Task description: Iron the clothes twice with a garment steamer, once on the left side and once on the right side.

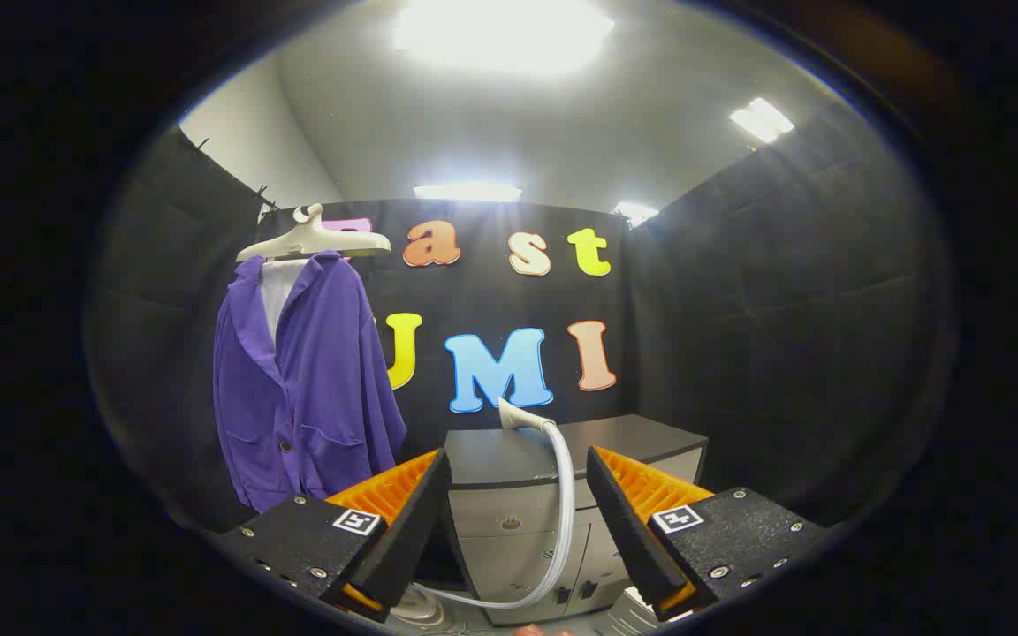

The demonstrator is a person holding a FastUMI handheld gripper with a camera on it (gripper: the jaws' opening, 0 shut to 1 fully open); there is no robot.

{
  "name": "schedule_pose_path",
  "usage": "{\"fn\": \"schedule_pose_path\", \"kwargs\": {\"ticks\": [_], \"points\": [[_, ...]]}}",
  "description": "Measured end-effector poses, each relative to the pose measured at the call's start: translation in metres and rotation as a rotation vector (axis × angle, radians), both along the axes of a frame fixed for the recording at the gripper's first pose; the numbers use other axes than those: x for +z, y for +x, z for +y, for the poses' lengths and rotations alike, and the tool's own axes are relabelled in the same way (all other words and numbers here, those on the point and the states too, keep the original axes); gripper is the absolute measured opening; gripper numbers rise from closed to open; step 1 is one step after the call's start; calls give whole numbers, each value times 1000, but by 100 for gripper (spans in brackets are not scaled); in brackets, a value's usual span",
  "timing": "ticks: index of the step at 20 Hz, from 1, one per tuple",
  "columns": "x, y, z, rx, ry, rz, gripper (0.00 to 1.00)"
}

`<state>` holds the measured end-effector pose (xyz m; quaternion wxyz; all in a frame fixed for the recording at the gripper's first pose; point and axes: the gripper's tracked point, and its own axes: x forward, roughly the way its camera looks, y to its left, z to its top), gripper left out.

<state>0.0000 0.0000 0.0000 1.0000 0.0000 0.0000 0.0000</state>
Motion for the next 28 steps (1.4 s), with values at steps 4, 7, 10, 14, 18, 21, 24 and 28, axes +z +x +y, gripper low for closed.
{"fn": "schedule_pose_path", "kwargs": {"ticks": [4,7,10,14,18,21,24,28], "points": [[6,-9,23,55,-10,-1,95],[5,-13,30,74,-35,2,95],[1,-17,36,86,-36,15,95],[2,-20,37,90,-52,11,95],[7,-18,35,91,-44,8,95],[7,-13,35,101,-29,31,95],[13,-1,26,106,-54,63,96],[20,24,8,94,-68,88,95]]}}
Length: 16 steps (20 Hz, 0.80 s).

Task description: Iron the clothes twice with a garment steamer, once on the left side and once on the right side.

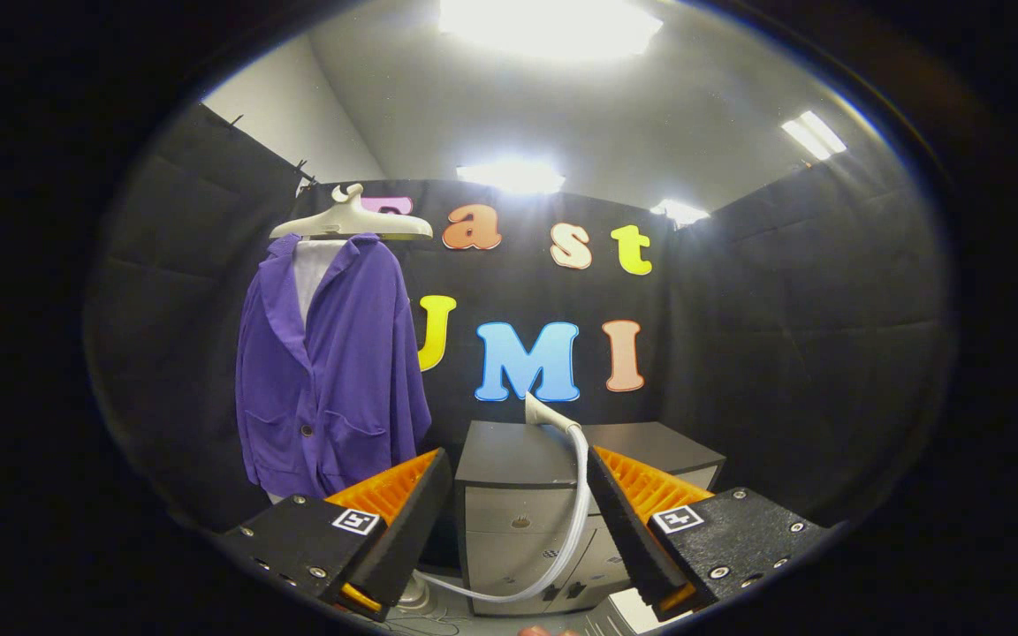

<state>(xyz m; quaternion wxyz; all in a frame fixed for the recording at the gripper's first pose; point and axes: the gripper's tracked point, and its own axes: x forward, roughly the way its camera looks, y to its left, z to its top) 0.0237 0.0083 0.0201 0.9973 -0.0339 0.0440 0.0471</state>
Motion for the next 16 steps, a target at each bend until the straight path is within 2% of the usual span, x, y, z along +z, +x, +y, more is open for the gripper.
{"fn": "schedule_pose_path", "kwargs": {"ticks": [6,16], "points": [[5,57,-17,35,90,48,95],[-3,210,-64,45,267,176,94]]}}
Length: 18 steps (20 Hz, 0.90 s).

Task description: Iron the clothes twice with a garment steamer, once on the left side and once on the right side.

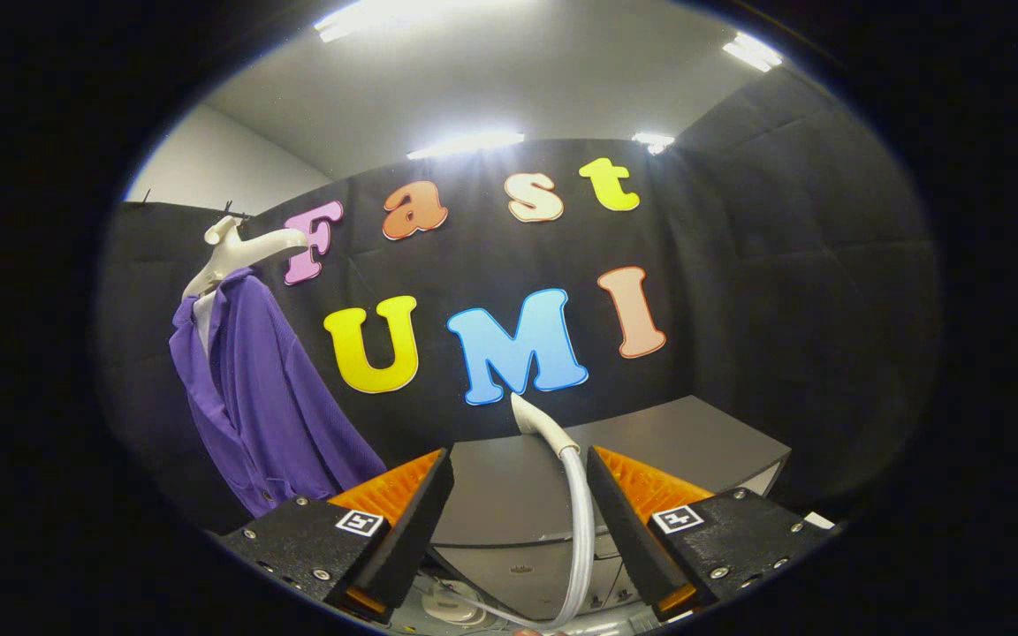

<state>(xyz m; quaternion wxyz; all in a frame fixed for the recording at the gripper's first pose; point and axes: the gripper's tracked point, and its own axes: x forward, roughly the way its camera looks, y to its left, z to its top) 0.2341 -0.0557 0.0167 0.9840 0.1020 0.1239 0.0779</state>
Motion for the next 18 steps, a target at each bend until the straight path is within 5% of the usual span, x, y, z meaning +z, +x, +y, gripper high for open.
{"fn": "schedule_pose_path", "kwargs": {"ticks": [11,18], "points": [[-58,144,-35,43,291,238,95],[-115,199,-14,147,492,458,94]]}}
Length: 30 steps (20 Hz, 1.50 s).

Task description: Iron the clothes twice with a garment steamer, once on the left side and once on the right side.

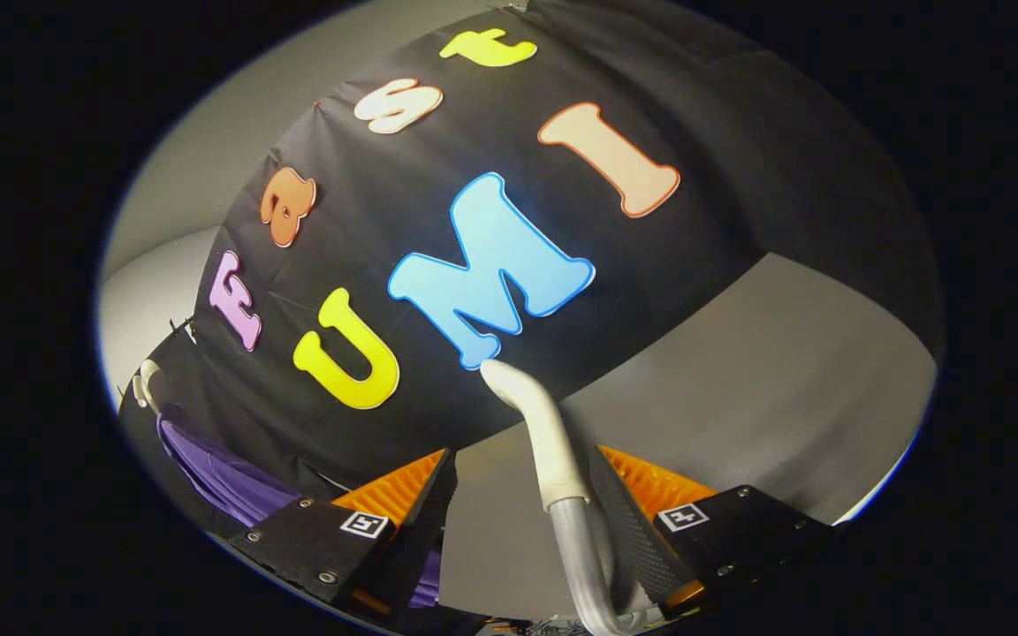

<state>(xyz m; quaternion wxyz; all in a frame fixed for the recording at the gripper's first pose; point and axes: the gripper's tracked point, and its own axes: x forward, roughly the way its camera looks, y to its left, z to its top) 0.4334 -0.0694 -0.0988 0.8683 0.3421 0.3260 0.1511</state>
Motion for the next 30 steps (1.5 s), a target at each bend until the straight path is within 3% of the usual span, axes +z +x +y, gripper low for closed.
{"fn": "schedule_pose_path", "kwargs": {"ticks": [10,16,19,24,27,30], "points": [[-64,40,13,67,49,166,93],[-88,41,35,124,104,277,76],[-87,42,41,133,164,330,49],[-84,36,46,126,250,378,42],[-81,38,46,110,191,346,35],[-69,30,40,94,63,283,35]]}}
